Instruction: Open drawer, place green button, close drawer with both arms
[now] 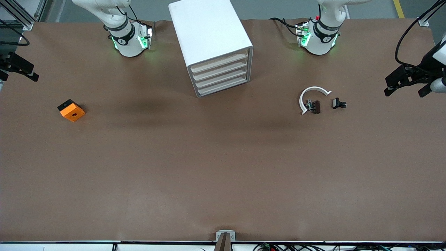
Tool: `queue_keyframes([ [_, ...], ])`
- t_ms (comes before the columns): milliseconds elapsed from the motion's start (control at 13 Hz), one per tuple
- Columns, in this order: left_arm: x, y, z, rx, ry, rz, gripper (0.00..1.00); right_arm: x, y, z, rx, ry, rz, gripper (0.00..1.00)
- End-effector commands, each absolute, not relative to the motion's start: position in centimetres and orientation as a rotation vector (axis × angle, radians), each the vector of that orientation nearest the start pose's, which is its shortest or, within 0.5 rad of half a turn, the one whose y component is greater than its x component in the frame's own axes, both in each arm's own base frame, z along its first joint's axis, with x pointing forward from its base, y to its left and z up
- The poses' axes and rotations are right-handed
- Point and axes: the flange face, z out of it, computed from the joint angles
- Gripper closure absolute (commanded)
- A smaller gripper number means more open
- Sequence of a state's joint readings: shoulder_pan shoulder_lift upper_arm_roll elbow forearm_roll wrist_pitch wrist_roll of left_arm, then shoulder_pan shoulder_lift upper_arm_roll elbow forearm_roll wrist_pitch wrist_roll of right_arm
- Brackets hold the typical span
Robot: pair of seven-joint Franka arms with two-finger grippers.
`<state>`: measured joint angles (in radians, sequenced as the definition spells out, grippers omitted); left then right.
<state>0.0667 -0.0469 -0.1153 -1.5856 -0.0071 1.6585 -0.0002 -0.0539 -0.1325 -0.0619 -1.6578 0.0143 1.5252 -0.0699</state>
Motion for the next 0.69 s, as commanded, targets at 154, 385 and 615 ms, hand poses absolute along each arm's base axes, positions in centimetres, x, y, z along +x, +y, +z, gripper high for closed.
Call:
queue_keyframes([
  [154, 54.4, -3.0, 65.8, -3.132, 0.101, -0.182, 0.0, 49.9, -5.4, 65.9, -3.121, 0.075, -0.036, 0.0],
  [385, 54.5, -2.8, 65.6, -3.129, 0.099, -0.175, 0.0, 50.1, -4.3, 65.9, -3.124, 0.039, -0.038, 0.0],
  [615, 54.6, -2.8, 65.5, -3.13, 0.099, -0.173, 0.0, 50.1, -4.2, 65.9, -3.124, 0.037, -0.03, 0.0],
])
